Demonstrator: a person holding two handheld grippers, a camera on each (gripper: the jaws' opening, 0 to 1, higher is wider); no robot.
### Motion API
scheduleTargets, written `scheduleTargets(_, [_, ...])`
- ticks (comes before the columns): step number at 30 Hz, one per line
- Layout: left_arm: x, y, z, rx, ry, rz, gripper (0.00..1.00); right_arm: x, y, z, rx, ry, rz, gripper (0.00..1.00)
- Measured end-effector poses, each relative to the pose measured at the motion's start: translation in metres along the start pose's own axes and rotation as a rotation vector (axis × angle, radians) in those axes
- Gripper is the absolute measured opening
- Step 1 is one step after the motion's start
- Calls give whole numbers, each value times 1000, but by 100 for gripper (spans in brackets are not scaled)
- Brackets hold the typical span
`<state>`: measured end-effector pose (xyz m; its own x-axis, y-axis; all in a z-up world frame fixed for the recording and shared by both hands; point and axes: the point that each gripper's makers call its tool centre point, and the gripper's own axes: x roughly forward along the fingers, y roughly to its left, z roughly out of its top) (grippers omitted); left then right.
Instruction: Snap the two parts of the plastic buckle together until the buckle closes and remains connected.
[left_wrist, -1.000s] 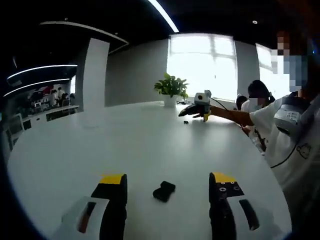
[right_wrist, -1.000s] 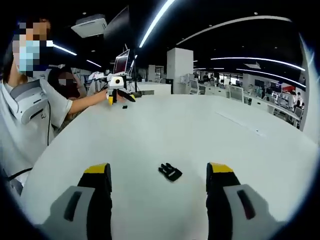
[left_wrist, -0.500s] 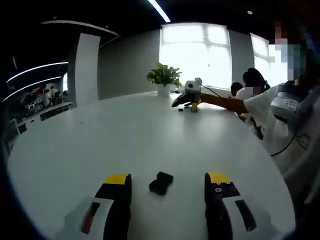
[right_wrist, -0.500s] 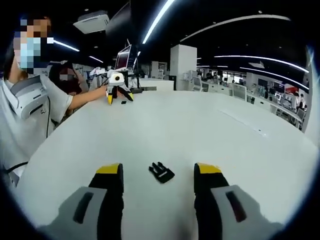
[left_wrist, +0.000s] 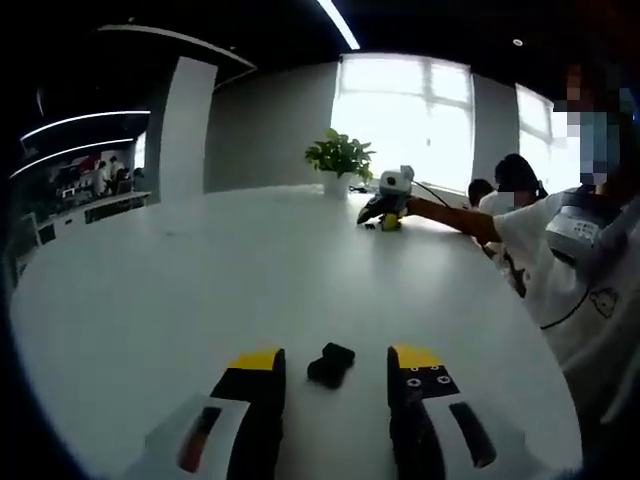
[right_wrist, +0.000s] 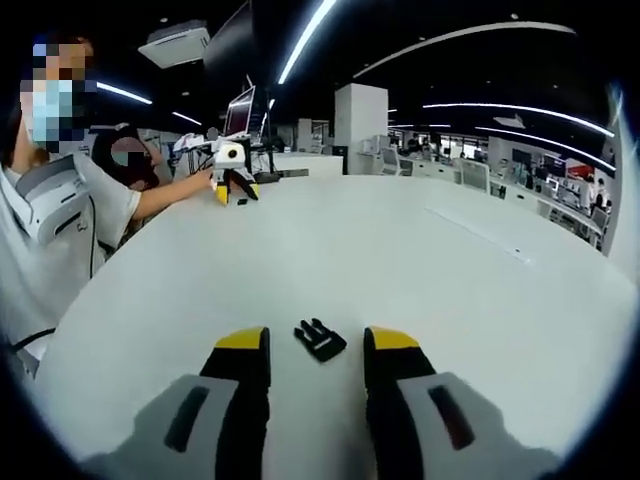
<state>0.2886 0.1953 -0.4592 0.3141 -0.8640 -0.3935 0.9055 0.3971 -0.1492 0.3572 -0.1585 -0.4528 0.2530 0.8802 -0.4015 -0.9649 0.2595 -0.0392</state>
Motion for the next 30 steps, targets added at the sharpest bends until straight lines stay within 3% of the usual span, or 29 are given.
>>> scheduleTargets(8, [0, 0, -1, -13, -4, -2, 30, -1, 0, -2, 2, 2, -13, 25])
scheduleTargets(22, [0, -1, -2, -11, -5, -3, 21, -4, 3, -3, 1, -8, -25, 14])
scheduleTargets(30, [-1, 2, -2, -2, -5, 2, 15, -4, 5, -2, -14, -9, -32, 13])
